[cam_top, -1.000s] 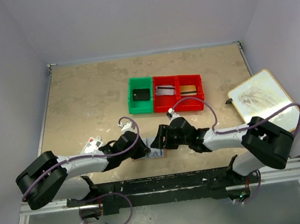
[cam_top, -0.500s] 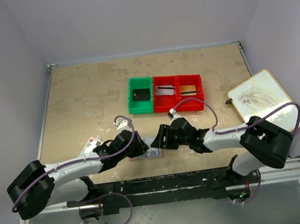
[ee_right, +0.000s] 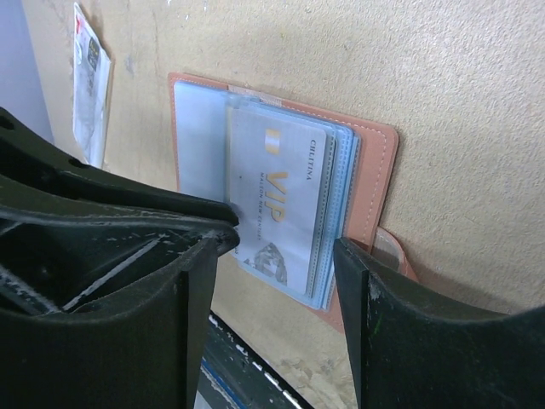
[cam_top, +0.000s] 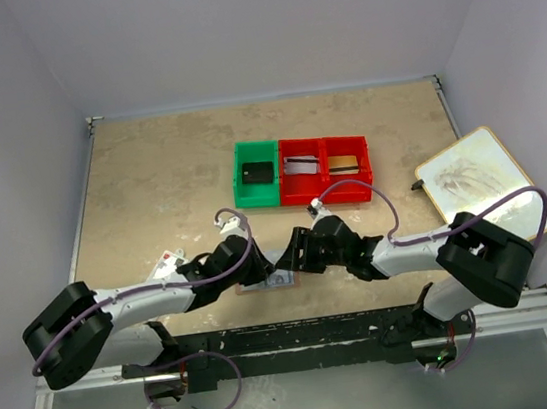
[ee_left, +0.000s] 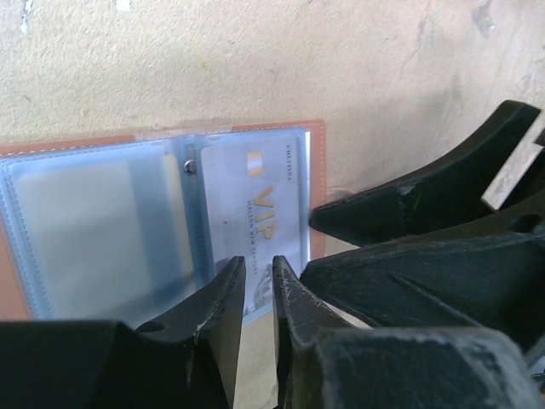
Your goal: Take the credit cards out of the card holder
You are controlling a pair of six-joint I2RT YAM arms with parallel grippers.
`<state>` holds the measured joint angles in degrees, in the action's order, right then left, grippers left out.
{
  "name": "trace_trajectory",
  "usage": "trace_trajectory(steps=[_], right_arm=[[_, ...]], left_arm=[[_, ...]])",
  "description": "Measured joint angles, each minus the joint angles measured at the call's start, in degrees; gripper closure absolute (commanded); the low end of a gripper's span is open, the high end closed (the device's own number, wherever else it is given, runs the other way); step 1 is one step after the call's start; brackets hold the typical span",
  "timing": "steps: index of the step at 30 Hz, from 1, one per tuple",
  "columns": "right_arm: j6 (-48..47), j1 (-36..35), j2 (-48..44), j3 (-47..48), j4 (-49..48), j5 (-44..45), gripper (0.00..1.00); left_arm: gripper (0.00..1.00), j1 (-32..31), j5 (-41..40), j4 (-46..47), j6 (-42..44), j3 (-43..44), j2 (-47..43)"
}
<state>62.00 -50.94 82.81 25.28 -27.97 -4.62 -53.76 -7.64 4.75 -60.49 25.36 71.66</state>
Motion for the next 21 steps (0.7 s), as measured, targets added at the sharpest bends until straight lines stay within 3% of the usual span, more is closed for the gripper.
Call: trace_trajectory(steps=[21], right_arm=[[-2.16, 0.02, -1.79, 0.13, 1.55, -0.92, 0.41]], left_arm=[[0.89, 0.00, -1.95, -1.66, 0.04, -3.21, -1.66]])
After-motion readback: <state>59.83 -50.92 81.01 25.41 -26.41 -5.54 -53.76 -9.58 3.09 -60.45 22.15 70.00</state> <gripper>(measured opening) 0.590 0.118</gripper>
